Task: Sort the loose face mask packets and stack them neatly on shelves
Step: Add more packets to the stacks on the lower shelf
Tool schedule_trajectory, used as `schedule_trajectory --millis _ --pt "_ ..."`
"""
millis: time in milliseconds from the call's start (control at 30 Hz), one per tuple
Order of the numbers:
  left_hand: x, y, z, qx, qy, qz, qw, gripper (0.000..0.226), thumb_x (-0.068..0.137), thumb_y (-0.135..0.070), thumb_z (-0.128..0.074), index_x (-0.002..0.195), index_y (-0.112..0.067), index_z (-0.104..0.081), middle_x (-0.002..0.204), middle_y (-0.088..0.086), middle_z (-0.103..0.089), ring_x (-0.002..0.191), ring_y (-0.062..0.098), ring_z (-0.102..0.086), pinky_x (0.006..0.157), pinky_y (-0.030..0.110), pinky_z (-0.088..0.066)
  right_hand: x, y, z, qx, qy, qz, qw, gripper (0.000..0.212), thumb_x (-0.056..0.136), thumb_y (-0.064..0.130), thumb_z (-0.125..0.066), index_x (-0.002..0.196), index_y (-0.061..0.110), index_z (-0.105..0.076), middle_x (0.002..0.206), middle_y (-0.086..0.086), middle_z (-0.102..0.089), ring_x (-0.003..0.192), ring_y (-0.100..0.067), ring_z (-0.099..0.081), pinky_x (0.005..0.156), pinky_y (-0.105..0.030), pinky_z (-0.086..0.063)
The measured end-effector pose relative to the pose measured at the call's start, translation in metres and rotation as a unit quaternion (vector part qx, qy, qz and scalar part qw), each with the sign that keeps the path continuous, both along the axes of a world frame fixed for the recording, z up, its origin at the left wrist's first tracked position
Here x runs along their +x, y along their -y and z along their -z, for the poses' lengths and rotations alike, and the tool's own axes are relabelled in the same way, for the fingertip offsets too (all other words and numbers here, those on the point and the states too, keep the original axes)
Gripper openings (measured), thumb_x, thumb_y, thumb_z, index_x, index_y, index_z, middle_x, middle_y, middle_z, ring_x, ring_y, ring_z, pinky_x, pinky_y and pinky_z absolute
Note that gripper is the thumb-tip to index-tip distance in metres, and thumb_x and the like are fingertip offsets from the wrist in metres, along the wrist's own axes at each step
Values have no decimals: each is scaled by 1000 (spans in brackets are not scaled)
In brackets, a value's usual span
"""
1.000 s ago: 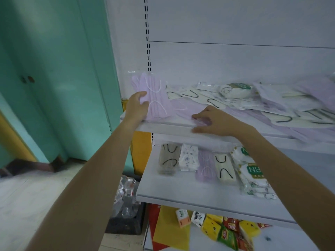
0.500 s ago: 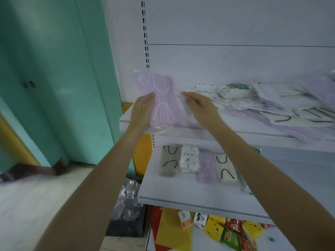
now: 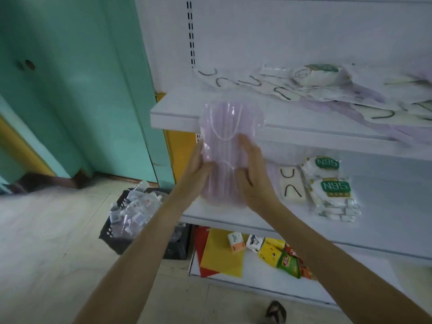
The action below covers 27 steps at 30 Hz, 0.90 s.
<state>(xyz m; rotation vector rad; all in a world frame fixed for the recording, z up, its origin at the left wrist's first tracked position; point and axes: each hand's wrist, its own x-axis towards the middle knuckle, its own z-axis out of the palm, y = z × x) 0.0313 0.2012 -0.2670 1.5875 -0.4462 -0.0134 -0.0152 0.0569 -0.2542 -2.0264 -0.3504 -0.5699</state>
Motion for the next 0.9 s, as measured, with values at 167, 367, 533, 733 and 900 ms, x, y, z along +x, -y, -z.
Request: schedule_trajectory --millis 167,367,533,733,900 --pt "-10 17 64 55 -104 22 993 53 94 3 -42 138 -22 -28 118 -4 -54 99 -6 -57 83 15 -49 -15 11 67 -85 -97 -2 992 59 85 6 -31 144 6 -26 138 -20 -26 97 -22 -45 74 -19 -41" --pt "5 58 109 96 -215 -11 972 43 89 2 -44 126 -18 -38 106 -10 -53 105 11 -55 65 6 -47 -21 51 126 104 -304 64 945 72 86 -11 -39 148 14 -15 132 -4 -31 70 -28 -49 57 -11 -43" --pt "17 115 128 129 -322 -19 938 42 91 -2 -46 132 1 -39 127 22 -52 115 32 -54 97 45 -47 -19 81 148 193 -403 96 889 65 91 -10 -31 148 9 -6 119 -9 -45 75 -8 -53 58 -8 -43" --pt "38 167 138 123 -362 41 923 37 89 6 -39 118 -16 -45 106 5 -54 92 18 -56 65 24 -50 20 138 170 260 -407 183 856 61 88 -10 -34 145 11 -25 128 -13 -48 100 -21 -51 78 -28 -45" --pt "82 198 155 153 -347 59 923 53 94 -11 -42 144 -22 -30 125 -4 -51 107 19 -54 84 30 -45 78 184 195 293 -363 226 855 59 86 -11 -31 138 16 -36 99 -2 -55 75 -11 -53 51 -13 -45"
